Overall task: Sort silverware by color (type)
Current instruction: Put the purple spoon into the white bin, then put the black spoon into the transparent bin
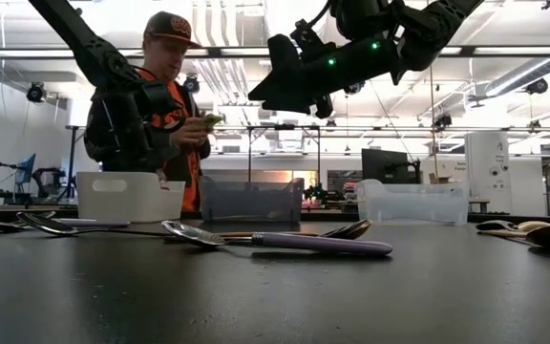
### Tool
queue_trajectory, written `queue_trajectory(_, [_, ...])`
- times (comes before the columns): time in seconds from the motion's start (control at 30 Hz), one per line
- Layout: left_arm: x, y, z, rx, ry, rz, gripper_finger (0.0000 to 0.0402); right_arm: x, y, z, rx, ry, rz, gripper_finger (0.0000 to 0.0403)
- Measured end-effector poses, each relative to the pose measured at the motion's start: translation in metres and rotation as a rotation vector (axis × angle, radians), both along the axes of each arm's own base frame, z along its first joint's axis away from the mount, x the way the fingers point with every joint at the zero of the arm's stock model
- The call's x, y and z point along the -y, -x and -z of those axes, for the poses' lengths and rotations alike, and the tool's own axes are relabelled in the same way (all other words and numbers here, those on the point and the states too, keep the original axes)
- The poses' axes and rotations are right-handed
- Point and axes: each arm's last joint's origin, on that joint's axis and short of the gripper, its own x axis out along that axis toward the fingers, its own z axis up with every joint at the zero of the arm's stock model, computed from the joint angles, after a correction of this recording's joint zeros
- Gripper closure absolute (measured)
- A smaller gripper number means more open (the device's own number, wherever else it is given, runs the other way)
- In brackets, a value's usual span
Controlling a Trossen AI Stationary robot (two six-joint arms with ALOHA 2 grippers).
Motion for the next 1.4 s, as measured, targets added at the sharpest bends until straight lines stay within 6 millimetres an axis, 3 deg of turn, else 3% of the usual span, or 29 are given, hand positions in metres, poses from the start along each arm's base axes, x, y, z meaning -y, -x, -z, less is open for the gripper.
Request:
queue_trajectory(0.43, [0.002,-0.001,-0.004,0.004,-0.011,0.014,0.0319,0.0,0.001,0.001,-0.007,-0.033,0.005,0.0197])
queue_trajectory(0.83, [0.032,-0.012,-0.042,0.091,-0.14,0.136,0.0318,-0.002,0.017,-0.008,-0.094,-0.151,0.031,0.0197])
queue_trajectory(1.23, [0.089,-0.044,-0.084,0.168,-0.422,0.582,0.0318,-0.006,0.027,-0.005,-0.203,-0.353,0.022,0.0197])
queue_trajectory(1.4, [0.11,-0.057,-0.088,0.323,-0.539,0.84,0.0318,-0.008,0.025,-0.013,-0.344,-0.438,0.069,0.0197])
